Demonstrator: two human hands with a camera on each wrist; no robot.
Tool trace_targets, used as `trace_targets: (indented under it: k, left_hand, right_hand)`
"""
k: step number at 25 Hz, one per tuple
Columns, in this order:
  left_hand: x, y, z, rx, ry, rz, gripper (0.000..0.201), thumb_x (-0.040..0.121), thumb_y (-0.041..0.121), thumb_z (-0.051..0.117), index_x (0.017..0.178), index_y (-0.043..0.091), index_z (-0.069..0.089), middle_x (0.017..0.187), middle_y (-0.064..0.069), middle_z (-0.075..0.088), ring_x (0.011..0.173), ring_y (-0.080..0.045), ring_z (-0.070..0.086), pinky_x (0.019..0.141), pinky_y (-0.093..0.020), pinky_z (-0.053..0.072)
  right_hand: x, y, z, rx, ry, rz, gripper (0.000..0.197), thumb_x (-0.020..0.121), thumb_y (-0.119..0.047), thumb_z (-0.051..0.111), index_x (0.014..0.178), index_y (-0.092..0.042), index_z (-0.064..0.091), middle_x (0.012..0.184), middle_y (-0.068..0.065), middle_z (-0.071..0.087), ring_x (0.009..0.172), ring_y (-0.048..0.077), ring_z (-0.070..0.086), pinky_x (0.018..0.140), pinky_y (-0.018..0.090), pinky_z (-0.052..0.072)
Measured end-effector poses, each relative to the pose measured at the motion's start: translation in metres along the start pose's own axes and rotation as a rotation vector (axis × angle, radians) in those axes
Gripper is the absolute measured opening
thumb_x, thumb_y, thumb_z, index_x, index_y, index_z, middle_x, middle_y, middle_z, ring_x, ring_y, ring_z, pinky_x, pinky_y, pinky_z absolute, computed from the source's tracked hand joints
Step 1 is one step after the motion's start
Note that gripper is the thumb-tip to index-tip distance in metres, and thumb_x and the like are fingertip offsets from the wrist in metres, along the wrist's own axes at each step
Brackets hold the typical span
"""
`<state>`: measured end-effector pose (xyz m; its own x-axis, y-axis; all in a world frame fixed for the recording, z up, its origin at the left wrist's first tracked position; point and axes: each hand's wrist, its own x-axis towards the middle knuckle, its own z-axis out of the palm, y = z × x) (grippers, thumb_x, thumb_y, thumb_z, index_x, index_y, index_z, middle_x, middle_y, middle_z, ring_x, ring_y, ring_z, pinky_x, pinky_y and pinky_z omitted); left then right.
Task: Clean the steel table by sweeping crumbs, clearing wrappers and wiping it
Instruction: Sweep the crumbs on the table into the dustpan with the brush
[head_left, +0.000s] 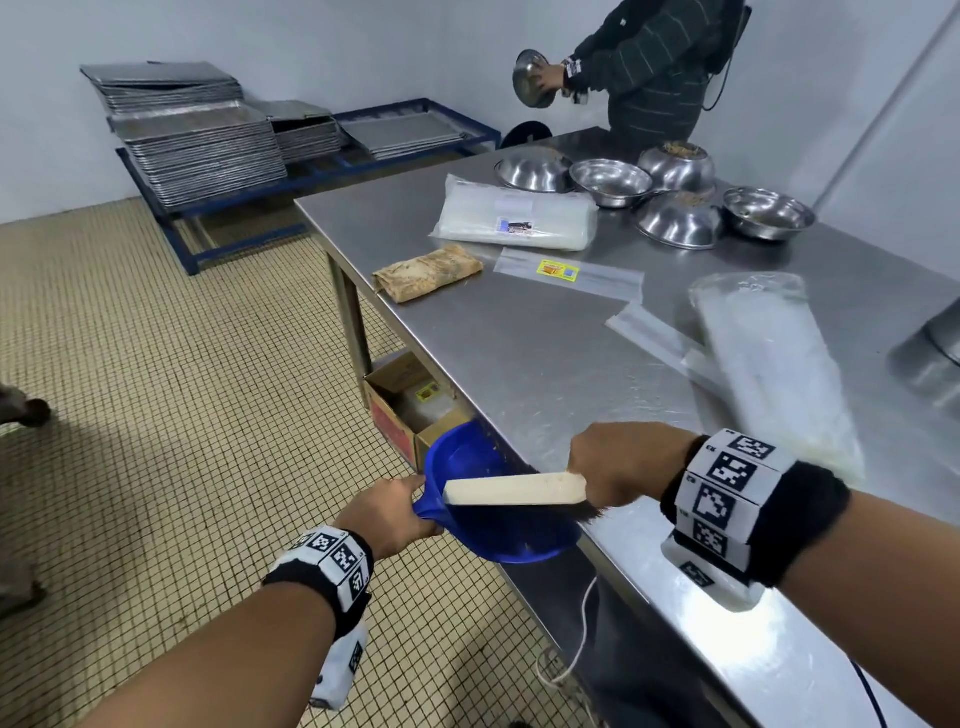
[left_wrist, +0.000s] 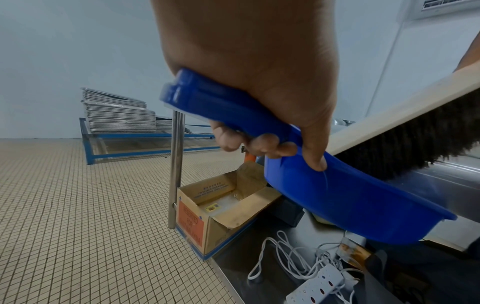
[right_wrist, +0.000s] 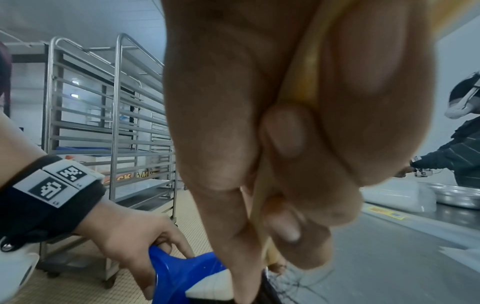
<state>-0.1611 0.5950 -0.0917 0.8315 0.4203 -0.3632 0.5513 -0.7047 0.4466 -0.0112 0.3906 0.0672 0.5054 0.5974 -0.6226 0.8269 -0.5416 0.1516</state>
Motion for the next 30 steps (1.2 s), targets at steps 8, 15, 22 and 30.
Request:
trace_targets:
  k: [8, 15, 22, 30]
  left_hand:
    - [0.0, 0.0, -0.001, -0.018, -0.001, -0.008, 0.068, 0.077, 0.05, 0.072, 0.137, 0.035, 0.046, 0.096, 0.004, 0.071, 0.091, -0.016, 0.066, 0.082, -0.034, 0.053]
    - [0.004, -0.003, -0.005, -0.014, 0.014, -0.028, 0.069, 0.076, 0.051, 0.072, 0.138, 0.034, 0.046, 0.097, 0.004, 0.07, 0.093, -0.017, 0.065, 0.085, -0.036, 0.053]
    - [0.014, -0.01, -0.018, -0.039, 0.027, -0.067, 0.075, 0.077, 0.051, 0.073, 0.143, 0.031, 0.042, 0.104, 0.002, 0.069, 0.092, -0.016, 0.065, 0.087, -0.037, 0.053]
    - [0.025, -0.018, -0.029, -0.081, 0.035, -0.108, 0.076, 0.08, 0.047, 0.073, 0.145, 0.031, 0.039, 0.108, 0.004, 0.066, 0.094, -0.015, 0.063, 0.086, -0.032, 0.052]
  right_hand:
    - [0.006, 0.019, -0.023, 0.074, 0.109, -0.014, 0.037, 0.084, -0.021, 0.062, 0.12, -0.013, 0.065, 0.109, 0.008, 0.068, 0.097, 0.026, 0.064, 0.081, 0.031, 0.054]
    - [0.026, 0.012, -0.028, 0.159, 0.306, 0.076, 0.039, 0.091, -0.022, 0.055, 0.129, -0.014, 0.056, 0.122, 0.009, 0.063, 0.11, 0.029, 0.059, 0.088, 0.033, 0.048]
    - [0.044, 0.001, -0.04, 0.163, 0.4, 0.084, 0.029, 0.092, -0.019, 0.052, 0.119, -0.013, 0.061, 0.111, 0.011, 0.065, 0.099, 0.032, 0.063, 0.069, 0.03, 0.043]
    - [0.056, -0.02, -0.051, 0.11, 0.412, 0.058, 0.025, 0.09, -0.016, 0.055, 0.112, -0.011, 0.065, 0.1, 0.01, 0.067, 0.088, 0.03, 0.065, 0.064, 0.032, 0.043]
